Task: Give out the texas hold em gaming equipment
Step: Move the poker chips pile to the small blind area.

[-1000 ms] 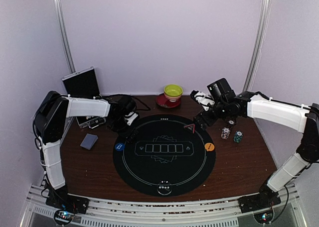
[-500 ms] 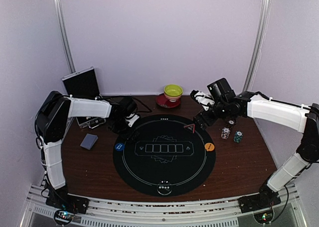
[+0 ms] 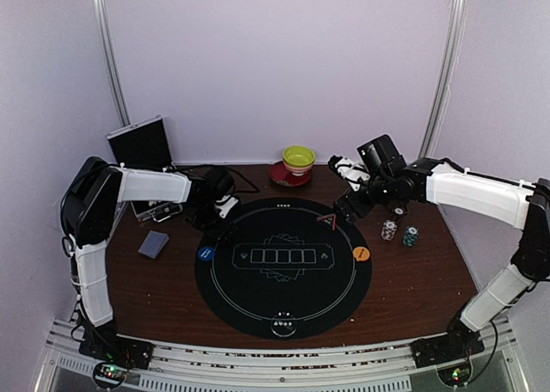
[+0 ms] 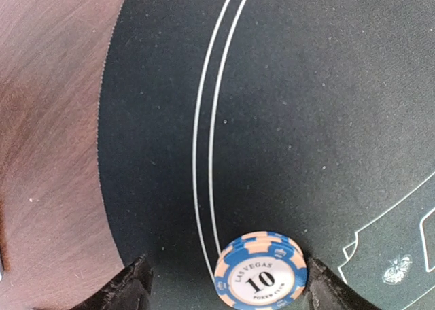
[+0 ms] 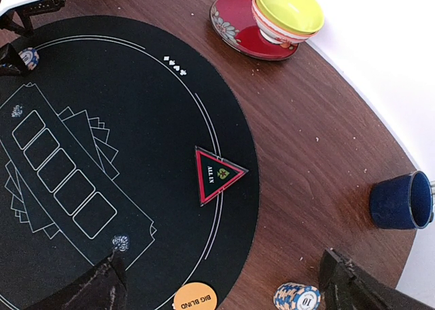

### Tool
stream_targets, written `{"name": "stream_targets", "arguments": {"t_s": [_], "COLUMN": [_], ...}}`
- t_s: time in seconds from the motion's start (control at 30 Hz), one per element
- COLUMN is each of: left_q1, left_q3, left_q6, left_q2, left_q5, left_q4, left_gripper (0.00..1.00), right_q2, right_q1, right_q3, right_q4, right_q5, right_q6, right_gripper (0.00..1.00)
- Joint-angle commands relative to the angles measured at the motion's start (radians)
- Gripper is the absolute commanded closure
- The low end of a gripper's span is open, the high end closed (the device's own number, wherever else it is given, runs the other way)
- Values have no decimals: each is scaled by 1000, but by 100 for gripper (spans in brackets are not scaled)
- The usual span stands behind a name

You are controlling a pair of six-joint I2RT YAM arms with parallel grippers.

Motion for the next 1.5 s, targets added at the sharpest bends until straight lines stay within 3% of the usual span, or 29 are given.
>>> {"name": "stream_targets", "arguments": {"t_s": [0.0,0.5,1.47], "left_q1": [9,26,38], "left_q3": [17,6,1], "left_q6": [-9,-47,-57], "left_q2": [28,27,26], "left_q5": [-34,-105,-158], "left_q4": [16,13,-2], "left_gripper": [23,35,36], "right_q2": [-10,-17,-20], "right_q1": [3,2,2], "right_q3": [-11,-13,-15], "right_q4": [15,18,18], "right_q5": [7,8,10], "right_q6": [-3,-3,-3], "right_gripper": [0,0,0]}}
